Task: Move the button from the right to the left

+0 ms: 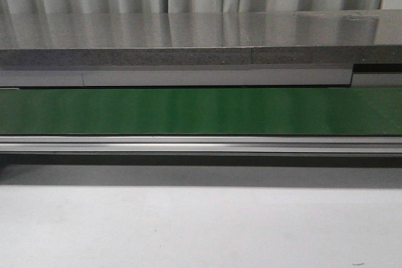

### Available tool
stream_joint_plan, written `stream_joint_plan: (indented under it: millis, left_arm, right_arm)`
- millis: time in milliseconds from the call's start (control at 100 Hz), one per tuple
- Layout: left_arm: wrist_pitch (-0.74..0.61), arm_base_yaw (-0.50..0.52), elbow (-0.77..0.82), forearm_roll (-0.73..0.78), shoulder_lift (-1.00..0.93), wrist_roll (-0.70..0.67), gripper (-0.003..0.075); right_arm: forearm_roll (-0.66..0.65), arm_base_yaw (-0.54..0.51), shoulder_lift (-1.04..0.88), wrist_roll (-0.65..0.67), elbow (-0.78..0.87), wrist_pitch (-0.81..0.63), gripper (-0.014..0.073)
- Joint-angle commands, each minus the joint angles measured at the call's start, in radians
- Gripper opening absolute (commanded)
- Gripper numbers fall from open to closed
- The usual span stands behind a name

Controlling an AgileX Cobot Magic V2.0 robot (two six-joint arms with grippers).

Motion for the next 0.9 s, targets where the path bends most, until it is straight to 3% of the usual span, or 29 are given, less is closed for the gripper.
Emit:
stream_joint_plan:
  millis: [0,230,520,700,890]
  left_arm:
    - [-0.073,-0.008,0.041,-0.003,-0.037,-0.011,0.0005]
    - [-0.073,-0.008,0.041,-0.003,-0.037,-0.011,0.0005]
    - [-0.073,-0.008,0.041,-0.003,-0.037,-0.011,0.0005]
    - [-0.073,-0.008,0.041,-0.003,-0.037,-0.011,0.0005]
    - [-0.073,-0.008,0.041,-0.003,-0.037,-0.011,0.0005]
  right_arm:
    - [0.000,-0.001,-0.003,-0.002,-0.034,-0.049,0.0498]
    - [-0.010,-0.003,0.022,0.004,-0.061,-0.054,0.0503]
    - [-0.113,-0.019,0.165,0.004,-0.200,-0.085,0.0503]
    - [-0.107,-0.135,0.265,-0.060,-0.267,-0.107,0.0503]
    - [0.009,-0.273,0.357,-0.194,-0.286,-0.182,0.0503]
